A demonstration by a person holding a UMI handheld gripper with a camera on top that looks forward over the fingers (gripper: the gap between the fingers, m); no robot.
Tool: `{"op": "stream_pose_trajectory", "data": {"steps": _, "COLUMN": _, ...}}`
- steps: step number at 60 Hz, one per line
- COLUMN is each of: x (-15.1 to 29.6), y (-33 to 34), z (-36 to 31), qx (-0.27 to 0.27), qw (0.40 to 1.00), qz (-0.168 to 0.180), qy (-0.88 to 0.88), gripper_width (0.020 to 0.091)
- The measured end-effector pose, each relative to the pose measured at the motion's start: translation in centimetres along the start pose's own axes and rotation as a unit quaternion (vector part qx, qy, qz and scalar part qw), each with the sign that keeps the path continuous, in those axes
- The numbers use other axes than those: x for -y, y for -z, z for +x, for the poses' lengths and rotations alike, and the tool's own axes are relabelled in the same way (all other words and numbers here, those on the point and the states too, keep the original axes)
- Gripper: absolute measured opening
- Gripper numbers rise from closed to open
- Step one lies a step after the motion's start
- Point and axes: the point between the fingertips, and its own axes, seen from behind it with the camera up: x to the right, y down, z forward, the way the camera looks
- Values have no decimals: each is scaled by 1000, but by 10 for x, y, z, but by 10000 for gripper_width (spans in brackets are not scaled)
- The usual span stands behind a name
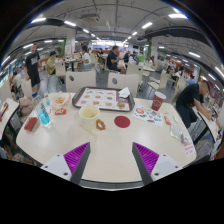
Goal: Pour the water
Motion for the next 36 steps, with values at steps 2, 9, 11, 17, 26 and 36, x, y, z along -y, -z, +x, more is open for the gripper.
{"op": "stream_pose_trajectory", "data": {"steps": 2, "x": -1, "y": 0, "z": -1, "qx": -1, "qw": 1000, "qz": -1, "qy": 2, "gripper_width": 853}}
{"op": "stream_pose_trajectory", "data": {"steps": 9, "x": -7, "y": 1, "z": -22, "qx": 1, "qw": 1000, "qz": -7, "qy": 9, "gripper_width": 852}}
{"op": "stream_pose_trajectory", "data": {"steps": 11, "x": -11, "y": 1, "z": -32, "qx": 3, "qw": 1000, "qz": -9, "qy": 10, "gripper_width": 852}}
{"op": "stream_pose_trajectory", "data": {"steps": 17, "x": -24, "y": 2, "z": -69, "qx": 16, "qw": 1000, "qz": -18, "qy": 13, "gripper_width": 850}}
{"op": "stream_pose_trajectory", "data": {"steps": 26, "x": -37, "y": 0, "z": -150, "qx": 59, "qw": 998, "qz": -28, "qy": 18, "gripper_width": 857}}
{"op": "stream_pose_trajectory", "data": {"steps": 36, "x": -19, "y": -14, "z": -256, "qx": 117, "qw": 993, "qz": -2, "qy": 27, "gripper_width": 854}}
